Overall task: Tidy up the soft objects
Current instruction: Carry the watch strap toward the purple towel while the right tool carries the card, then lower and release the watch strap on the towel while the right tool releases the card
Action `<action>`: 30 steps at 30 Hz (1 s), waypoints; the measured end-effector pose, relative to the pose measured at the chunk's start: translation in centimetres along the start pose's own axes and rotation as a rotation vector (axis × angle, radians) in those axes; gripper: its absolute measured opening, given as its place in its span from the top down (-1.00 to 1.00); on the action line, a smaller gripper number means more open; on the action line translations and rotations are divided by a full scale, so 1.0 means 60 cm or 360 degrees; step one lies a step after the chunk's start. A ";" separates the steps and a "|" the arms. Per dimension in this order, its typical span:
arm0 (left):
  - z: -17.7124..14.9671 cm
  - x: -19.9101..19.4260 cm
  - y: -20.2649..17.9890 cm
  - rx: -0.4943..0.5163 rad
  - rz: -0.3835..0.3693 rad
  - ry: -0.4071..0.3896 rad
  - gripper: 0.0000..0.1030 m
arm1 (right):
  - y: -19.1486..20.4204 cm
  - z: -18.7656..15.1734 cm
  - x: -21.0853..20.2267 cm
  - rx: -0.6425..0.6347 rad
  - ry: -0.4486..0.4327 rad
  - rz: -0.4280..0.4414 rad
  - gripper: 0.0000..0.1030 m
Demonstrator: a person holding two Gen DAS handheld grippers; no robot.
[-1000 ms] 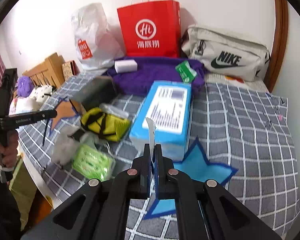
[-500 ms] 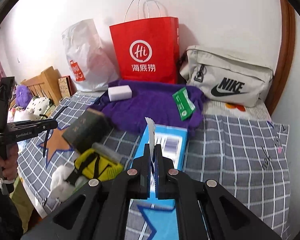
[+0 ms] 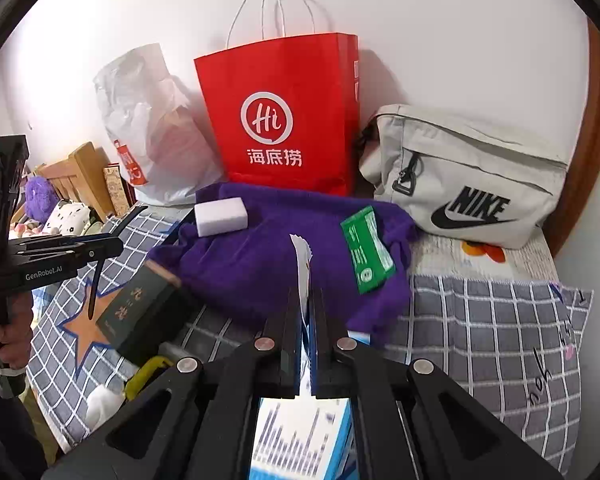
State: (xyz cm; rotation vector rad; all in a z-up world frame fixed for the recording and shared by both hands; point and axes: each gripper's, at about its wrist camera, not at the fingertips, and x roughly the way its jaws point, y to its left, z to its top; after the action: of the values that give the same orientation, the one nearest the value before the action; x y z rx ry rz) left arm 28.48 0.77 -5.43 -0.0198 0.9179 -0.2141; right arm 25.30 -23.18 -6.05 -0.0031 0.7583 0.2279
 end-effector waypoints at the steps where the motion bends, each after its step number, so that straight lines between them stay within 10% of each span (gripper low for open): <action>1: 0.005 0.006 -0.001 0.0004 0.0000 0.0004 0.62 | -0.002 0.009 0.010 -0.0003 0.0001 0.0000 0.95; 30: 0.115 0.192 -0.014 0.0079 0.0002 0.0218 0.62 | -0.063 0.092 0.222 0.0025 0.0189 0.0035 0.95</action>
State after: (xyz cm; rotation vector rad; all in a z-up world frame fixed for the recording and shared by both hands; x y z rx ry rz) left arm 40.52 -2.78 -10.18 0.0422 1.0484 -0.2391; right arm 39.19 -23.69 -11.42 0.0067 0.8790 0.2440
